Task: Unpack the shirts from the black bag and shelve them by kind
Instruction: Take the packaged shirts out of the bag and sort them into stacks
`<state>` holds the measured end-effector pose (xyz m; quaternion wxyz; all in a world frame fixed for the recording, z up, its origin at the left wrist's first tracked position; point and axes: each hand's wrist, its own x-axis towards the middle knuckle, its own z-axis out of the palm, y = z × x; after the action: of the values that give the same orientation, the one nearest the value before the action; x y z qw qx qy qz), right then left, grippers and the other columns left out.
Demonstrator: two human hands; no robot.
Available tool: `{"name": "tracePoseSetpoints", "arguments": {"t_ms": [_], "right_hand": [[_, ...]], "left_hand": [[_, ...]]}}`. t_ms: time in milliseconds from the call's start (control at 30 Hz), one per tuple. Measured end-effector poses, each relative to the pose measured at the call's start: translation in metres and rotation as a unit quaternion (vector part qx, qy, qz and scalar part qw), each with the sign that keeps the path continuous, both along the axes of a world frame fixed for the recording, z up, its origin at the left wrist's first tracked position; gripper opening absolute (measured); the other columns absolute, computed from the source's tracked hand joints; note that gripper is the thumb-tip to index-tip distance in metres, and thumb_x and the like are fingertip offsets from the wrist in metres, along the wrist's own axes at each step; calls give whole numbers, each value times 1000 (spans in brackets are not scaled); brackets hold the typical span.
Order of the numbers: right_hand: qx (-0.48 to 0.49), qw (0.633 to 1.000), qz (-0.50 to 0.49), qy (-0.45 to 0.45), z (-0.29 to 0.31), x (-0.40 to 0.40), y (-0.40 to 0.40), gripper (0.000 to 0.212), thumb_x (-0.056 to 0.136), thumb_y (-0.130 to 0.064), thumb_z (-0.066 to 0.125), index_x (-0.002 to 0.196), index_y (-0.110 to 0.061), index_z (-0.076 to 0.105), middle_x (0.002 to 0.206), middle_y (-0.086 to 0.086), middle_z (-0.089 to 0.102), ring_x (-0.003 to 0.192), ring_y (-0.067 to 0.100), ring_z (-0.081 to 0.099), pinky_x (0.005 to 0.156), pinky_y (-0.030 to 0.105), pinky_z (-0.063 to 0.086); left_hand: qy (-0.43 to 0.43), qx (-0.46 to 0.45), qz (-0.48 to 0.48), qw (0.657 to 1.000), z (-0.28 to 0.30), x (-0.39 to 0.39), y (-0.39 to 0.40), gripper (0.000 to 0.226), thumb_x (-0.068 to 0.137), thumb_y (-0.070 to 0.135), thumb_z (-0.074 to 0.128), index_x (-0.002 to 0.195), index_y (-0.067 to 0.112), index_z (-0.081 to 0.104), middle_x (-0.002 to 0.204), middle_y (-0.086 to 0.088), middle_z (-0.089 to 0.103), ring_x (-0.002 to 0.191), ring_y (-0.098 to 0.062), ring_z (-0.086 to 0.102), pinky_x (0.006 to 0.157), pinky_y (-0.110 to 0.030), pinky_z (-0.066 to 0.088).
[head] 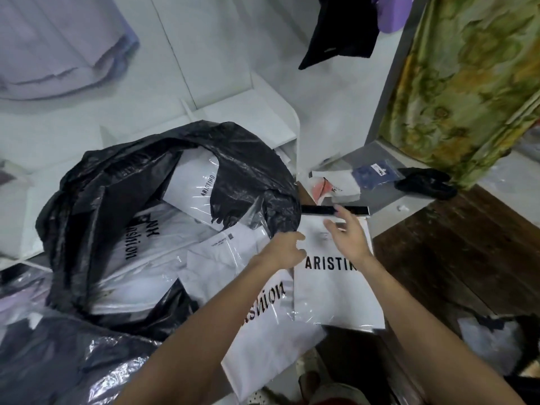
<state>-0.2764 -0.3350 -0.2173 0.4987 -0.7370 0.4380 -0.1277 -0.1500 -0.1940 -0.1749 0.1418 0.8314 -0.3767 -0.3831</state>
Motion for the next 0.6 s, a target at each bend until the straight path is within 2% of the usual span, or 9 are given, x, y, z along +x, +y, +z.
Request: {"name": "tracePoseSetpoints", "arguments": {"t_ms": [67,133,233,300,400,500,600], "right_hand": [[35,994,80,-70,17,36,-1,57,98,-39,66,150,-25,48,148,-4,54,131,9,54,113,36,45],[96,979,131,-124,29,75,-1,57,99,-42,64,151,-28,47,144,-14,58,131,-1,54,116,30,42],[208,961,110,-148,35,123,-2,75,87,-66,68,153,-43,40,146,-19,53,132,2,52,118,33,40],[237,955,101,-146,35,139,-3,77,77,-74,72,146,-52,45,143,-18,57,129,6,57,114,36,44],[286,940,115,-145,30,151,-12,65,80,-57,80,139,-45,56,126,-10,72,115,11,69,106,36,53],[319,928,137,-135,19,164,-17,69,76,-50,88,138,-37,60,120,-6,75,110,14,72,104,38,55],[311,931,144,-128,10,181,-14,72,71,-48,91,135,-34,63,121,-5,75,111,15,72,103,39,55]], "left_hand": [[-75,-30,-2,997,13,12,0,46,95,23,56,141,27,57,129,-7,68,121,-28,61,99,-37,52],[-156,-67,14,985,23,25,2,41,93,21,53,131,32,62,117,1,72,114,-25,64,92,-38,54],[-259,-105,51,959,32,44,6,47,92,21,54,135,37,57,134,4,60,123,-24,54,100,-39,48],[-322,-98,55,940,34,62,7,55,93,26,56,145,42,48,151,2,45,137,-28,42,110,-46,37],[-333,-89,101,933,37,96,7,57,96,41,57,150,49,40,166,-5,26,150,-37,25,119,-59,25],[-297,-101,141,939,44,131,11,56,96,53,53,151,51,37,167,-6,21,151,-38,22,117,-66,25],[-285,-106,163,939,57,163,20,53,100,56,46,152,50,36,169,-8,20,154,-35,19,118,-67,23]]}}
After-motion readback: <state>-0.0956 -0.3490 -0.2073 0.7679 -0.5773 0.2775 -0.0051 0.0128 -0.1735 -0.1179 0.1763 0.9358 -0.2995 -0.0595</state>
